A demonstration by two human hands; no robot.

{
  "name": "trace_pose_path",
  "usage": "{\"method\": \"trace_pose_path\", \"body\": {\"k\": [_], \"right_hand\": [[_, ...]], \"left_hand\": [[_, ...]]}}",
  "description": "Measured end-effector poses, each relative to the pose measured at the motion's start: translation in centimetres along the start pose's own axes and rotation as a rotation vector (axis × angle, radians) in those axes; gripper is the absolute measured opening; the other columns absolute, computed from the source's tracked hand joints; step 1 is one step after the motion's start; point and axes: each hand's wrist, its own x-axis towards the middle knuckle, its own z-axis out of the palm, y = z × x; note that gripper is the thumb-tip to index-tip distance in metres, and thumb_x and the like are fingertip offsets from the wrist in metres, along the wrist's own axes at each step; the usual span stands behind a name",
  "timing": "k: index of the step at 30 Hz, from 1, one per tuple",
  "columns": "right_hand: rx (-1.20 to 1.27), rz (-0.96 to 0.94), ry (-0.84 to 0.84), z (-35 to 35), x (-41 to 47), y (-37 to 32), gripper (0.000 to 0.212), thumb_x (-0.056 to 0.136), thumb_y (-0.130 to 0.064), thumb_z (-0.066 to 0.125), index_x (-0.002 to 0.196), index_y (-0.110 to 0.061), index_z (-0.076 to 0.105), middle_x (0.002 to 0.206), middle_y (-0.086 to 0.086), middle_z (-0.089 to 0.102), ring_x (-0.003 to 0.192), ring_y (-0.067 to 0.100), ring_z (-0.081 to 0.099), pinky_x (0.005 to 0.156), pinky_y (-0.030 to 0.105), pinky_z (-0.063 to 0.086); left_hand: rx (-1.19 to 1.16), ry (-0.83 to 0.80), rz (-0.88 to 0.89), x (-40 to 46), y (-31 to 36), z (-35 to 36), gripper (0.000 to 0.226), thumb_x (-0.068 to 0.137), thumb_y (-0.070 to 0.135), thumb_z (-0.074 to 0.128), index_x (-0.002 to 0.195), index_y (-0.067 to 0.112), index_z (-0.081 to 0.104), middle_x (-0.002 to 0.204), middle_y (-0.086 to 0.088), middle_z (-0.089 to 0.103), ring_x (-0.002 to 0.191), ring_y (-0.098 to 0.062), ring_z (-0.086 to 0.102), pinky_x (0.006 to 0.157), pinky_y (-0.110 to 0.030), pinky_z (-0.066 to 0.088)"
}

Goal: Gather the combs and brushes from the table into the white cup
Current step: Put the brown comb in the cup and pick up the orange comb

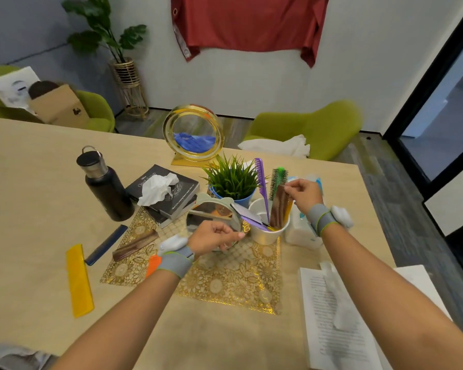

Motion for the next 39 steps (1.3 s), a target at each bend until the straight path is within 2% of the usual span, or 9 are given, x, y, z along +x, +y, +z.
{"method": "trace_pose_path", "body": {"k": [5,7,11,13,17,23,31,36,39], "right_hand": [[0.055,-0.058,0.044,-0.1,-0.1,-1.0,0.014,0.076,-0.007,0.068,0.089,-0.001,0.067,0.077,0.009,0.061,0.076,0.022,0.055,0.080,0.038,0.049],[0.090,-0.068,0.026,0.0,-0.4,-1.8,0.008,0.076,-0.011,0.068,0.084,-0.011,0.066,0.077,0.008,0.060,0.077,0.022,0.056,0.075,0.036,0.049],[0.202,-0.034,-0.076,0.5,-1.3,-3.0,0.003,0.080,-0.012,0.065,0.078,-0.014,0.064,0.066,0.001,0.058,0.059,0.012,0.054,0.044,0.006,0.041],[0.247,-0.014,-0.119,1.0,-1.9,-3.5,0.004,0.082,-0.011,0.063,0.079,-0.012,0.065,0.064,-0.001,0.059,0.053,0.009,0.052,0.039,0.005,0.039],[0.334,0.007,-0.213,1.9,-3.2,-4.2,0.019,0.084,-0.012,0.060,0.067,-0.019,0.060,0.066,0.000,0.060,0.042,-0.001,0.049,0.038,0.006,0.037],[0.343,-0.023,-0.376,4.6,-5.9,-5.5,0.017,0.086,-0.013,0.059,0.070,-0.019,0.061,0.068,-0.001,0.061,0.038,-0.005,0.050,0.040,0.007,0.038],[0.333,-0.053,-0.545,8.8,-10.1,-7.1,0.010,0.087,-0.013,0.057,0.078,-0.012,0.062,0.067,-0.002,0.059,0.055,0.008,0.047,0.042,0.008,0.038],[0.327,-0.025,-0.596,12.0,-11.9,-7.2,0.022,0.086,-0.007,0.057,0.066,-0.016,0.059,0.064,0.002,0.058,0.045,-0.001,0.051,0.041,0.005,0.039],[0.267,0.004,-0.613,13.9,-12.7,-6.8,0.010,0.085,-0.011,0.059,0.081,-0.005,0.065,0.068,0.006,0.060,0.052,0.006,0.051,0.047,0.010,0.041]], "left_hand": [[-0.030,0.059,0.019,-0.2,0.2,0.4,0.030,0.080,0.026,0.070,0.054,0.017,0.057,0.040,0.009,0.056,0.037,0.001,0.051,0.045,-0.008,0.042],[-0.038,0.066,0.021,-0.2,0.2,0.6,0.030,0.081,0.026,0.069,0.054,0.017,0.058,0.044,0.009,0.056,0.037,0.001,0.050,0.044,-0.007,0.041],[-0.027,0.083,-0.004,-0.4,0.0,1.0,0.028,0.082,0.025,0.068,0.057,0.016,0.058,0.058,-0.001,0.056,0.038,0.002,0.050,0.044,-0.008,0.041],[-0.020,0.085,-0.021,-0.6,-0.3,1.0,0.028,0.083,0.025,0.067,0.057,0.017,0.058,0.063,-0.003,0.058,0.037,0.002,0.050,0.043,-0.007,0.040],[-0.023,0.142,-0.047,-1.2,-0.6,-0.1,0.029,0.083,0.026,0.067,0.057,0.017,0.059,0.055,0.003,0.058,0.037,0.001,0.050,0.040,-0.007,0.037],[-0.033,0.284,-0.094,-1.8,-1.2,-3.3,0.029,0.084,0.033,0.064,0.060,0.017,0.061,0.049,0.009,0.059,0.049,-0.007,0.049,0.050,-0.018,0.034],[-0.020,0.374,-0.273,-3.9,-5.9,-8.0,0.021,0.084,0.034,0.063,0.077,0.015,0.063,0.077,-0.002,0.060,0.064,-0.014,0.050,0.059,-0.025,0.038],[0.085,0.357,-0.475,-4.8,-9.7,-10.4,0.017,0.084,0.022,0.066,0.074,0.012,0.058,0.068,-0.004,0.052,0.057,-0.014,0.045,0.048,-0.021,0.036],[0.112,0.328,-0.532,-4.9,-10.9,-11.0,0.017,0.083,0.017,0.067,0.075,0.010,0.053,0.073,-0.004,0.052,0.061,-0.015,0.048,0.052,-0.022,0.042]]}}
